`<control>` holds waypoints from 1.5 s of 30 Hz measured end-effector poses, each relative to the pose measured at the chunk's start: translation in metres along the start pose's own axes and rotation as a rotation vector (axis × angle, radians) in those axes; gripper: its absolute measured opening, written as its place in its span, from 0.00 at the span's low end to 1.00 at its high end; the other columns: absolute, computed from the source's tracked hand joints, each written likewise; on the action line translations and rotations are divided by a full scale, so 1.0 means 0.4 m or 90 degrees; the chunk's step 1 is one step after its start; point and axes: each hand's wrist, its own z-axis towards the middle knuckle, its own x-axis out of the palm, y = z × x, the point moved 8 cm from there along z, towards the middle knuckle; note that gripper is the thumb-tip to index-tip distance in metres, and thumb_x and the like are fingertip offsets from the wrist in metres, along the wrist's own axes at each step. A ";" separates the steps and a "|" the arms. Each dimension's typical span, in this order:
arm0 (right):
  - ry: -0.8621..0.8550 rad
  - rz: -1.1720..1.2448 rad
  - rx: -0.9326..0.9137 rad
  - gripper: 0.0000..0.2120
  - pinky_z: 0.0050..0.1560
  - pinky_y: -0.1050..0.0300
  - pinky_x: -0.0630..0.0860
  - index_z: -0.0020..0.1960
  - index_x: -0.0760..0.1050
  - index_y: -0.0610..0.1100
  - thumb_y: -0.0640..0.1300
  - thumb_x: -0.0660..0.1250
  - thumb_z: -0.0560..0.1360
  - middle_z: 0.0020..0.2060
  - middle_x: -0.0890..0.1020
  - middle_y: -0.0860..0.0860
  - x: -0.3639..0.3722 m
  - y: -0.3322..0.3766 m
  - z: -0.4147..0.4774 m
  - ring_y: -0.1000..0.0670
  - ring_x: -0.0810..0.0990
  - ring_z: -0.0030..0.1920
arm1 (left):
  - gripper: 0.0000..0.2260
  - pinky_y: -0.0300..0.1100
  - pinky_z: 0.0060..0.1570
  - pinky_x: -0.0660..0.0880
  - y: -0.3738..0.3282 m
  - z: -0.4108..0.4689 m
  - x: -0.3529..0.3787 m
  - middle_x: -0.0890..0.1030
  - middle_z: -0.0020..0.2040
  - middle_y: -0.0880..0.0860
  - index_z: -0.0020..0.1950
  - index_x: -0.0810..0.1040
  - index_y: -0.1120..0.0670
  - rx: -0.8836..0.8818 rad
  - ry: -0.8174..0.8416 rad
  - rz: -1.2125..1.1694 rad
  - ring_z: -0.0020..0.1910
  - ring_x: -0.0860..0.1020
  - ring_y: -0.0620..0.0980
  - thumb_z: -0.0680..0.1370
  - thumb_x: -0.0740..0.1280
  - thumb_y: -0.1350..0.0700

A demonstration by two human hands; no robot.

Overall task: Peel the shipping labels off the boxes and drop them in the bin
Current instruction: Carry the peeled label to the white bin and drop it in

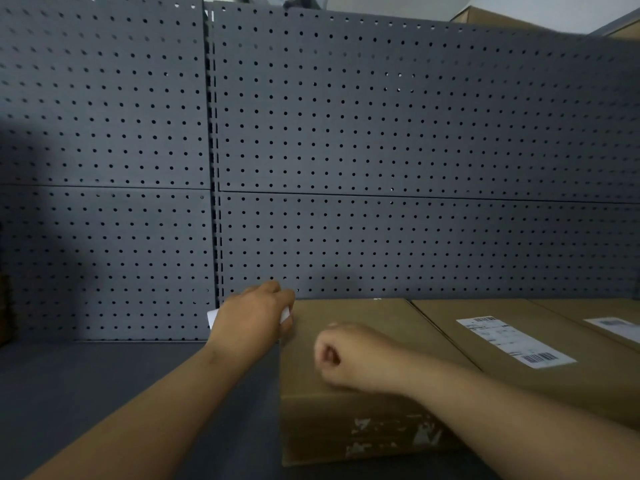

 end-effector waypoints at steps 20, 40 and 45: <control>-0.024 -0.086 0.010 0.04 0.48 0.66 0.68 0.45 0.72 0.50 0.44 0.61 0.78 0.44 0.74 0.58 -0.028 -0.083 -0.049 0.58 0.73 0.45 | 0.07 0.41 0.38 0.67 -0.002 -0.009 0.012 0.76 0.48 0.51 0.52 0.74 0.51 -0.031 0.051 0.031 0.42 0.73 0.51 0.79 0.58 0.52; 0.000 -0.171 0.163 0.12 0.41 0.56 0.73 0.37 0.71 0.39 0.37 0.56 0.78 0.39 0.75 0.44 -0.039 -0.186 0.186 0.44 0.76 0.42 | 0.06 0.38 0.31 0.63 0.075 -0.001 0.038 0.77 0.43 0.52 0.46 0.77 0.54 -0.031 0.015 0.000 0.38 0.74 0.52 0.78 0.62 0.54; 0.017 -0.100 0.116 0.08 0.46 0.55 0.73 0.47 0.76 0.37 0.39 0.59 0.78 0.47 0.80 0.43 -0.017 -0.122 0.235 0.45 0.78 0.46 | 0.07 0.40 0.36 0.66 0.098 -0.008 0.034 0.77 0.45 0.53 0.48 0.77 0.54 -0.041 0.013 0.000 0.43 0.78 0.55 0.78 0.62 0.53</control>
